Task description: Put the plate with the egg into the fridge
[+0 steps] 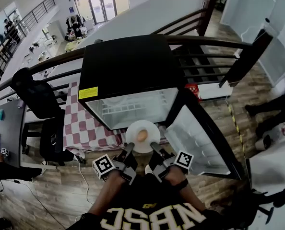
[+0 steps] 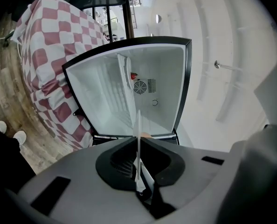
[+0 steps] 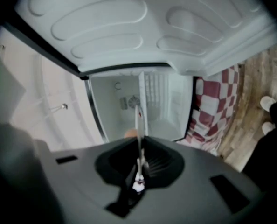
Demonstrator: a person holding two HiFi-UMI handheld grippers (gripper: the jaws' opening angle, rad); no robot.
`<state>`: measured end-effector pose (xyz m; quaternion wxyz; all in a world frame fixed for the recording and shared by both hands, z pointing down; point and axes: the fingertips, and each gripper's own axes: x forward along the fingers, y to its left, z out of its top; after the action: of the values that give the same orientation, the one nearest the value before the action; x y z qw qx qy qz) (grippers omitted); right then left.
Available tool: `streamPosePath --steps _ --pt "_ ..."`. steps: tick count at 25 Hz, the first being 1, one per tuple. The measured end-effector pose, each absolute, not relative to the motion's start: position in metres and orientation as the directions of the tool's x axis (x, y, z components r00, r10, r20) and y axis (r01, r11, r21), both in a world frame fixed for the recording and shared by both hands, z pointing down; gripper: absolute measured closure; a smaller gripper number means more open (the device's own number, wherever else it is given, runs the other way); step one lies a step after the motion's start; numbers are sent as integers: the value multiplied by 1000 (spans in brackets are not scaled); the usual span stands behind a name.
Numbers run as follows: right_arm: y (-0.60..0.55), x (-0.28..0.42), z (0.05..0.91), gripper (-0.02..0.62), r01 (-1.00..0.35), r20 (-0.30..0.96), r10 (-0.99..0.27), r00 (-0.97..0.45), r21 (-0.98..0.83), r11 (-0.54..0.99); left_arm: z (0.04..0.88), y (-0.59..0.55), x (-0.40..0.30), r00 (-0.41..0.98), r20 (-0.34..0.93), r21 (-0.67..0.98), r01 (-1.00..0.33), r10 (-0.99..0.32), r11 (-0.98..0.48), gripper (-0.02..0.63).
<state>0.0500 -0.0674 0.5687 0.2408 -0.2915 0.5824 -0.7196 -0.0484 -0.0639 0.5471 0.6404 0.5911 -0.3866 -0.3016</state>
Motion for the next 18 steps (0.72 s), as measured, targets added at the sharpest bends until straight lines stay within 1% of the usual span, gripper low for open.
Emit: streamPosePath --steps 6,9,11,18 --pt "-102 51 567 565 -12 123 -676 -727 -986 -167 548 -96 -46 488 125 992 -72 -864 103 569" --pt "-116 51 572 565 -121 167 -684 -710 -986 -115 554 -109 -46 493 145 989 -85 -858 119 571" --pt "-130 48 573 565 -145 163 -696 -699 -986 -86 559 -122 -49 496 156 987 -101 -854 122 572" --pt "-161 39 577 566 -156 202 -718 -667 -979 -130 559 -160 -59 520 153 985 -149 -841 87 574"
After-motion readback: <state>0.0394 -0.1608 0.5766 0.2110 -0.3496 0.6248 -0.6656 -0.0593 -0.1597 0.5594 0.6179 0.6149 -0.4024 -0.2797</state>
